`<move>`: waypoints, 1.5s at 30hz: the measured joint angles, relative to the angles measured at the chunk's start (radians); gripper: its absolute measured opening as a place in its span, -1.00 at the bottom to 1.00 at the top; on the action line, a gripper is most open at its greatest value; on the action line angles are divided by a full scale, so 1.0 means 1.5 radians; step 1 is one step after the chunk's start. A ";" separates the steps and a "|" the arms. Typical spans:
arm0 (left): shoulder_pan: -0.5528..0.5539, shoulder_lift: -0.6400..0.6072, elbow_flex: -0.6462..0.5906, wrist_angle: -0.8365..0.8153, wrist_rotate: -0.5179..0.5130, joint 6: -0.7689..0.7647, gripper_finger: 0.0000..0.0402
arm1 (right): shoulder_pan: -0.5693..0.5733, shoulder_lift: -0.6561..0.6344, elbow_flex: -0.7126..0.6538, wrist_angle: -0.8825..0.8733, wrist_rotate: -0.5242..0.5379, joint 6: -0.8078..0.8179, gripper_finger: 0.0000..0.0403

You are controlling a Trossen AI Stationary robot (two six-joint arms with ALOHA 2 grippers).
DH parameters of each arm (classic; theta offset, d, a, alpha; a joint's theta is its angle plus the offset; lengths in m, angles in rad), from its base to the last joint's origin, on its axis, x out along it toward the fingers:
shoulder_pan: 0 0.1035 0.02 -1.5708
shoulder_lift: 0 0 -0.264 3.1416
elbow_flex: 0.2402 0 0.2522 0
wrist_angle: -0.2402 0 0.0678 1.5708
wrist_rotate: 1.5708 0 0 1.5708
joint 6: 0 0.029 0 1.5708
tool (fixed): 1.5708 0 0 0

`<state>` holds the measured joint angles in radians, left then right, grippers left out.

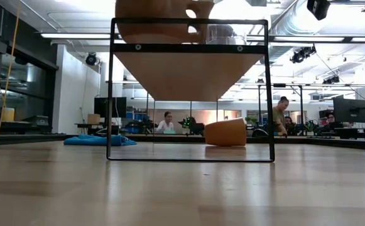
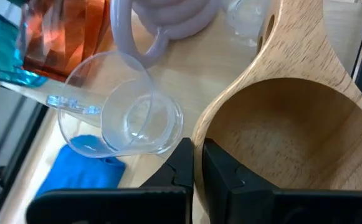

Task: Stack small to large cups/mugs on shelf
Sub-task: Put the brown mug on the shelf

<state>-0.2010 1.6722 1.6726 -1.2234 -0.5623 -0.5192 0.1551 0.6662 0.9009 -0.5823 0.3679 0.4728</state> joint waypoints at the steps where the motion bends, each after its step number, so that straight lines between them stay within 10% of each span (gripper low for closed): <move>1: 0.003 0.000 0.000 0.000 0.007 0.000 -1.00 | 0.000 0.000 0.000 0.000 0.000 0.000 -1.00; 25: 0.025 0.000 0.001 0.013 0.045 0.047 -0.83 | 0.000 0.000 0.000 0.002 0.000 -0.001 -1.00; 45: 0.025 -0.002 0.002 0.045 0.043 0.046 -0.31 | 0.000 0.000 0.000 0.003 0.000 -0.001 -1.00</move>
<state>-0.1635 1.6688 1.6760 -1.1553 -0.4976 -0.4496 0.1550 0.6662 0.9009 -0.5785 0.3679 0.4721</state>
